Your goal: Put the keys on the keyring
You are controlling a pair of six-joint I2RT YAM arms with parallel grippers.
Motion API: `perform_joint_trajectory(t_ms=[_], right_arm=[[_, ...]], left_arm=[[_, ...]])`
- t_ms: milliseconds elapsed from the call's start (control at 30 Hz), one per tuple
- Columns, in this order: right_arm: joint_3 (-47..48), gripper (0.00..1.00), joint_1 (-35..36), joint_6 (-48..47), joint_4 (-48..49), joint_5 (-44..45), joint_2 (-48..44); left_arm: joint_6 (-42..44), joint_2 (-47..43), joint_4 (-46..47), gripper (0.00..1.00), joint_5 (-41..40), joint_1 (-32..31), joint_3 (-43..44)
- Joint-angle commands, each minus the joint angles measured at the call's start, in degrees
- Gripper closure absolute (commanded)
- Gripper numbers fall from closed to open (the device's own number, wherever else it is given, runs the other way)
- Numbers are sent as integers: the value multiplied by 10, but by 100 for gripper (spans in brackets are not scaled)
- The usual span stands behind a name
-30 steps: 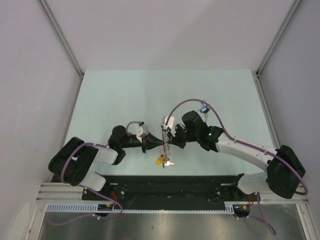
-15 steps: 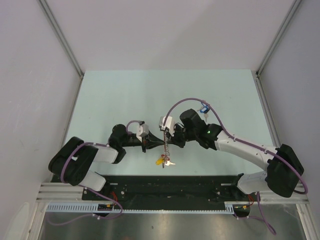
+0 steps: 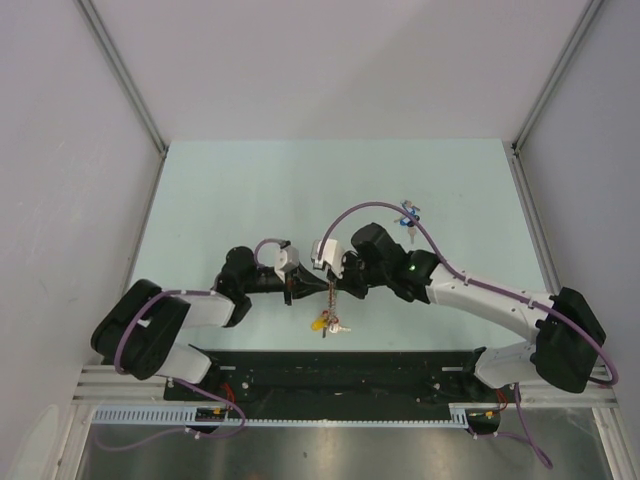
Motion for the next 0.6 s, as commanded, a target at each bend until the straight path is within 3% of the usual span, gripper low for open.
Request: perform_joint_trajectory(t_ms=[0, 367, 567], right_arm=[[33, 100, 25, -7, 17, 34, 4], [33, 100, 71, -10, 27, 128, 27], [31, 100, 85, -5, 31, 148, 40]], left_arm=[[39, -43, -70, 100, -48, 1, 24], [3, -97, -140, 100, -129, -1, 25], [-57, -115, -72, 100, -151, -1, -2]])
